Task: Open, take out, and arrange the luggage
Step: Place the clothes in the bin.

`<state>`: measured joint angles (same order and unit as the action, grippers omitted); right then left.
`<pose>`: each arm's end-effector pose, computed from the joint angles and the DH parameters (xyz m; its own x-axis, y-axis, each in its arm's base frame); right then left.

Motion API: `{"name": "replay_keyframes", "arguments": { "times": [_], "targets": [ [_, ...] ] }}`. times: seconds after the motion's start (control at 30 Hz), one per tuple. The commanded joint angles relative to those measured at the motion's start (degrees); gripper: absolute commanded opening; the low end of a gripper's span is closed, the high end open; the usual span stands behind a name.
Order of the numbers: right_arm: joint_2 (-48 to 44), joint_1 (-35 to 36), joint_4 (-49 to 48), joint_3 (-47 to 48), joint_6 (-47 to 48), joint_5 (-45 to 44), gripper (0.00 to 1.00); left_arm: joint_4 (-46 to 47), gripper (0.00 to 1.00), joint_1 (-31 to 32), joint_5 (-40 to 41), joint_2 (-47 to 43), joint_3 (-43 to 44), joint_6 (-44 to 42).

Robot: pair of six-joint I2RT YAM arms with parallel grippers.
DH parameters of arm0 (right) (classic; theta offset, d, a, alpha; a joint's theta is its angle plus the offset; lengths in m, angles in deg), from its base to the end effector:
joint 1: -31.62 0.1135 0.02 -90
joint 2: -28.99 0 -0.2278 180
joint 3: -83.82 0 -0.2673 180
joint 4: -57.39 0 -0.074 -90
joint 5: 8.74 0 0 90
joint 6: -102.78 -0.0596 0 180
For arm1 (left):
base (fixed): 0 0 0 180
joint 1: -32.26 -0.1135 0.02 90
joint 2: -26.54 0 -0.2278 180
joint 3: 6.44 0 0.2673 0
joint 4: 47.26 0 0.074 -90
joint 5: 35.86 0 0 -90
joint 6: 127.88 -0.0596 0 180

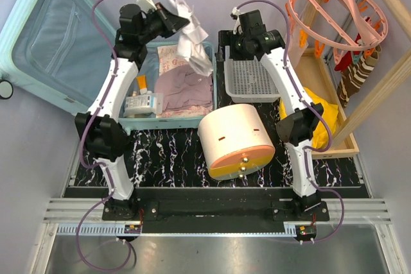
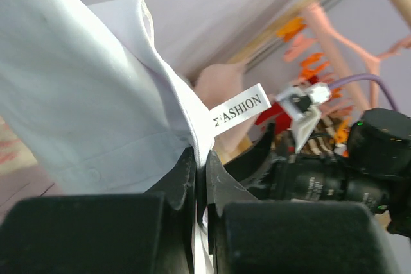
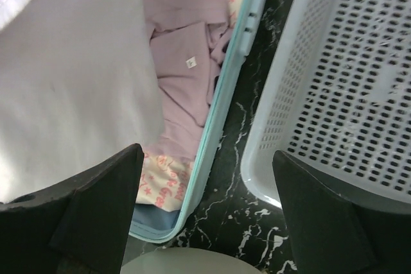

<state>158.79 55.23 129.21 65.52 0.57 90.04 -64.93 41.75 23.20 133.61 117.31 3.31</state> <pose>0.4496 0.2065 0.3445 -0.6811 -0.0696 -0.7289 -0.3673 0.8936 0.2579 0.4566 -0.1074 0.4058 -0.4399 -0.4992 -0.7466 0.4767 0.5747 -0.6651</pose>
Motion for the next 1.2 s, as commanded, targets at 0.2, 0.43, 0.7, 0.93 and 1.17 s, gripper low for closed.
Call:
{"name": "replay_keyframes", "arguments": {
  "times": [0.2, 0.43, 0.7, 0.93, 1.17],
  "targets": [
    [-15.25, -0.5, -4.35, -11.59, 3.24, -21.33, 0.92, 11.44, 0.0, 7.99, -1.32, 10.17, 10.94, 8.99],
    [-26.95, -0.5, -10.06, -31.81, 2.98, -31.01, 0.93, 18.57, 0.0, 10.8, 1.14, 19.05, 11.39, 13.74],
    [-32.15, -0.5, -12.09, -38.78, 4.91, -27.76, 0.94, 20.69, 0.0, 11.95, 2.28, 27.84, 11.21, 12.08],
    [-31.98, -0.5, -12.27, -38.6, 6.76, -25.04, 0.94, 15.68, 0.0, 11.33, 6.24, 28.72, 9.71, 7.68],
    [-30.48, -0.5, -12.8, -37.28, 6.67, -22.05, 0.94, 7.51, 0.0, 13.53, 8.79, 32.15, 12.35, 4.52]
  ]
}}
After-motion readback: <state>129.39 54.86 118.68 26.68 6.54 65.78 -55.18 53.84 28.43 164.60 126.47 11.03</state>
